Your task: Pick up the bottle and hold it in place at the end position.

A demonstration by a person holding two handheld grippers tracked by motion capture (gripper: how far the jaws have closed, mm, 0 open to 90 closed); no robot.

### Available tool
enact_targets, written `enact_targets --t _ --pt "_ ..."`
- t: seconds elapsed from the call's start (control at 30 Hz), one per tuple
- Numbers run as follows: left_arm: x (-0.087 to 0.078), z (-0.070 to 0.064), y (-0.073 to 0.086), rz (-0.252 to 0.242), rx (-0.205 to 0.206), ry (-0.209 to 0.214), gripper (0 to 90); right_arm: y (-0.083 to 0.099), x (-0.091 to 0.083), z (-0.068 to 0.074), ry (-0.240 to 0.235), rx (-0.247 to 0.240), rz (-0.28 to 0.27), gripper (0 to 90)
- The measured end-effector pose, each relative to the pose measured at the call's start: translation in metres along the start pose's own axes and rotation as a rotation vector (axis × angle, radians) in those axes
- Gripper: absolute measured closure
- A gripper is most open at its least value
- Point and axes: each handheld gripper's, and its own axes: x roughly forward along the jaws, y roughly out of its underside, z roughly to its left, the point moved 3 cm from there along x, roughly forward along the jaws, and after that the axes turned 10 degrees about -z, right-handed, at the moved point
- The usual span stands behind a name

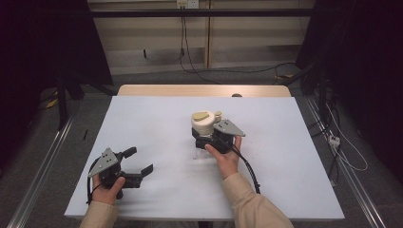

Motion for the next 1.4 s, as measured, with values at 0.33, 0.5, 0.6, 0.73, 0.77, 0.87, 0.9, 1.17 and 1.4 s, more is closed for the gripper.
enact_targets --t 0.33,0.5,0.6,0.73,0.77,0.87,0.9,1.17,1.4 --pt "-0.001 0.000 0.000 0.001 0.003 0.000 3.6 -0.003 0.007 0.003 -0.012 0.003 0.004 7.5" --pt "-0.001 0.000 0.000 0.002 0.002 0.002 3.6 -0.002 0.011 0.002 -0.010 -0.002 0.006 7.5" --pt "-0.001 0.000 0.000 0.001 0.001 0.003 3.6 -0.001 0.013 0.001 -0.003 -0.005 0.010 7.6" --pt "0.000 -0.001 0.000 0.001 0.000 0.005 3.6 0.002 0.015 -0.002 0.002 0.000 0.011 7.5" --pt "0.000 -0.001 0.000 0.000 -0.002 0.006 3.6 0.002 0.016 -0.003 0.003 0.001 0.011 7.6" --pt "0.000 -0.001 0.000 0.002 -0.002 0.006 3.6 0.002 0.016 -0.003 0.005 -0.001 0.011 7.5" --pt "0.000 -0.001 0.000 0.003 0.000 0.006 3.6 0.003 0.017 -0.004 0.008 -0.001 0.009 7.5" --pt "-0.001 -0.001 0.001 0.004 -0.003 0.002 3.6 0.003 0.023 -0.006 0.012 -0.002 0.010 7.6" --pt "-0.001 -0.001 0.000 0.000 -0.008 0.002 3.6 0.003 0.034 -0.005 0.016 -0.001 0.008 7.5"
